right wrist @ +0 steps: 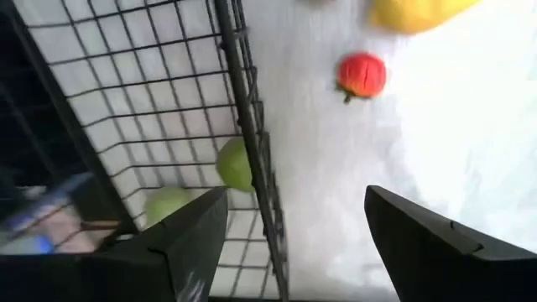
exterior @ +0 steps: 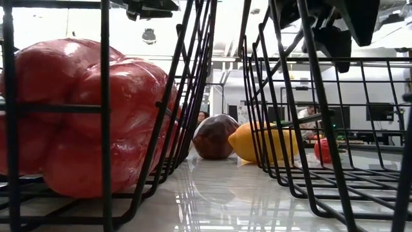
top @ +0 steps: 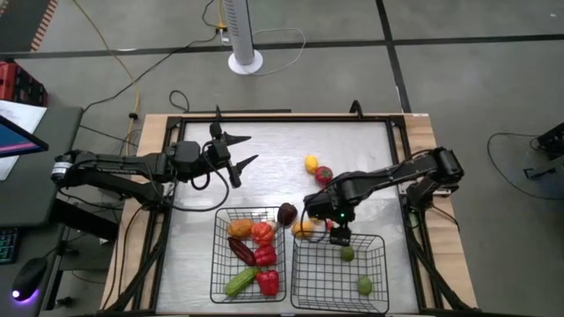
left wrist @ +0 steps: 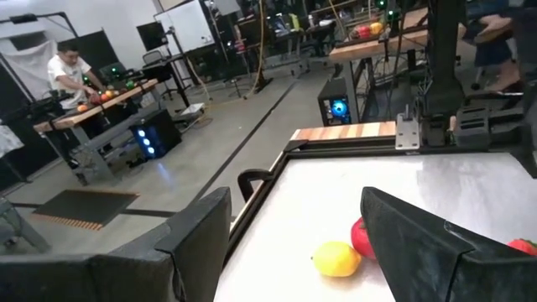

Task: Sort produce into baskets
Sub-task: Put the red tomato into the right black wire basket

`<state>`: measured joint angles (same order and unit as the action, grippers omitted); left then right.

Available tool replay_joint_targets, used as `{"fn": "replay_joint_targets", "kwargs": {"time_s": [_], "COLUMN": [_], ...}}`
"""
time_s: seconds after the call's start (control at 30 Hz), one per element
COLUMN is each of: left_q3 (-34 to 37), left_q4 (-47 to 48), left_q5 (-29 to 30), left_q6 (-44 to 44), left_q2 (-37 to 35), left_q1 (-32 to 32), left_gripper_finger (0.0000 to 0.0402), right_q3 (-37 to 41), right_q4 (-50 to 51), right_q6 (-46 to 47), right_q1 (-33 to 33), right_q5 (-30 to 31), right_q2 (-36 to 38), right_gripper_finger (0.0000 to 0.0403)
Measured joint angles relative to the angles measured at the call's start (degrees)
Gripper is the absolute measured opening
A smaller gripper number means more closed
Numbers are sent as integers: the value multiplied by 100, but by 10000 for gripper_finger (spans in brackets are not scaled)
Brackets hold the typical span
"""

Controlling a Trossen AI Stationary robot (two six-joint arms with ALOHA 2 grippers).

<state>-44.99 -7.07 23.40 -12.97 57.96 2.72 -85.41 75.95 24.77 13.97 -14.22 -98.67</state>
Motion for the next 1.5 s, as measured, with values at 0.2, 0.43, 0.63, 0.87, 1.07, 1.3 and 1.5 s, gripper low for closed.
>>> {"fn": "replay_joint_targets", "kwargs": {"time_s": [0.2, 0.43, 0.63, 0.87, 1.07, 1.3, 1.5], "left_q3": [0, 0, 0, 0, 0, 0, 0], "left_q4": [-4, -7, -7, 11, 11, 13, 13], "left_q5": [4, 9, 24, 23, 22, 20, 17], "left_q6": [7, 9, 11, 11, 10, -2, 4], "left_q2": [-1, 1, -1, -1, -1, 0, -1], "left_q1": [0, 0, 0, 0, 0, 0, 0], "left_gripper_finger": [254, 254, 254, 254, 254, 254, 254], "right_q3": [0, 339, 415, 415, 415, 169, -484], "right_q4": [-16, -390, -396, -112, 17, -170, -178], "right_q6": [-133, -152, -342, -855, -1091, -937, -991], "right_q1": [138, 227, 161, 74, -162, -361, -638], "right_q5": [236, 224, 314, 873, 1119, 829, 1267], "right_q2": [-2, 0, -2, -2, 0, -2, 66], "right_gripper_finger": [311, 311, 311, 311, 311, 311, 311]}}
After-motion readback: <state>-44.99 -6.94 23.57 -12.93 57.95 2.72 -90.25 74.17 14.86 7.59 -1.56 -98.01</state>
